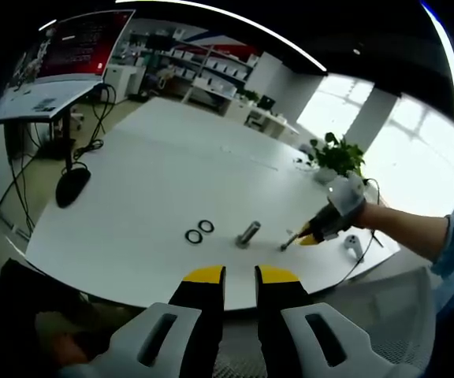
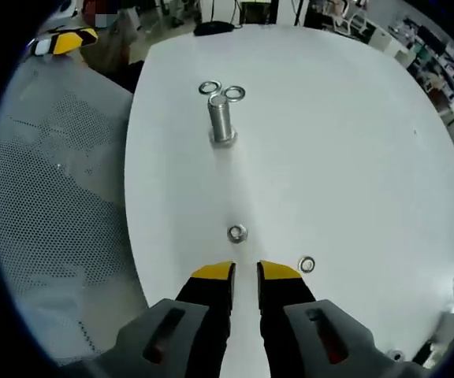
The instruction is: Place the washer onto the threaded stud by aligning its center hole with the stud, sliding it down to the base, and recovering from edge contact or off-axis alignment until the washer reaches the visible bottom stop.
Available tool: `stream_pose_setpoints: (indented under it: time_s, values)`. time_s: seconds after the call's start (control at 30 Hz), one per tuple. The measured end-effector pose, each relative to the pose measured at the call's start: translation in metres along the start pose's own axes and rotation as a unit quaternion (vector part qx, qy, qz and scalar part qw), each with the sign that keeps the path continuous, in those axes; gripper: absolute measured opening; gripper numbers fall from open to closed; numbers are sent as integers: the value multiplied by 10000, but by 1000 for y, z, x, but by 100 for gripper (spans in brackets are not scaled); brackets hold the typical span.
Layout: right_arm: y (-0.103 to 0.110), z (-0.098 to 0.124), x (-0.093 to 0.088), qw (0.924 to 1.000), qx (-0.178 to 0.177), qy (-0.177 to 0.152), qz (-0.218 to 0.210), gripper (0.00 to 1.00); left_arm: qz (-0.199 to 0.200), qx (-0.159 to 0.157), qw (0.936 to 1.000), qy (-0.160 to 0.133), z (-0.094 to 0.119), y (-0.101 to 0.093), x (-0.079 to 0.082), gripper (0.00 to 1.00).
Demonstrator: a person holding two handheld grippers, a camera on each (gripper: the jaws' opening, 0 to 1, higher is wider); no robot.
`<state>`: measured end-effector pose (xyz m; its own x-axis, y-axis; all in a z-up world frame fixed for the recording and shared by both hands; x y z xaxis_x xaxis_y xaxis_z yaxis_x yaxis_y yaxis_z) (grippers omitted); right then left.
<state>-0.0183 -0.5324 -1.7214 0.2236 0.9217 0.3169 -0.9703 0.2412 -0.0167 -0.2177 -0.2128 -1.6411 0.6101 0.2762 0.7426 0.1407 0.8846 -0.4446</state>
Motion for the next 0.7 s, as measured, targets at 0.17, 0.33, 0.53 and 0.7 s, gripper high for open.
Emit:
stream_pose_setpoints:
  time_s: [0.17,0.33,0.53,0.7]
  values:
    - [-2,2,-9,9998,-14,-56,-177,14,-4,-6,10000,9,0,0,0,12]
    - [-9,1,-26,9988,-44,-7,-482,14,0,1,10000,18,0,0,0,12]
    - [-12,-2,-46,9972,-71,66,-746,15,-5,3,10000,28,0,0,0,12]
    - [-16,-4,-60,9959,-163,209,-863,16,-3,10,10000,24,0,0,0,12]
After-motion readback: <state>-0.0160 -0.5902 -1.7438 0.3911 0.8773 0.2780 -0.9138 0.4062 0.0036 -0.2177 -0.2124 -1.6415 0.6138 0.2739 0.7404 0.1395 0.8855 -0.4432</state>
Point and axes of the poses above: the point that each gripper's makers call its tool centre point, and the gripper's own axes: z roughly backward along the fingers, y roughly to its left, x roughly out of its top, the point moved 10 cm from there along z, roughly backward along the fingers, and after that the axes turned 2 degrees about -y, right-handed, at the moved point
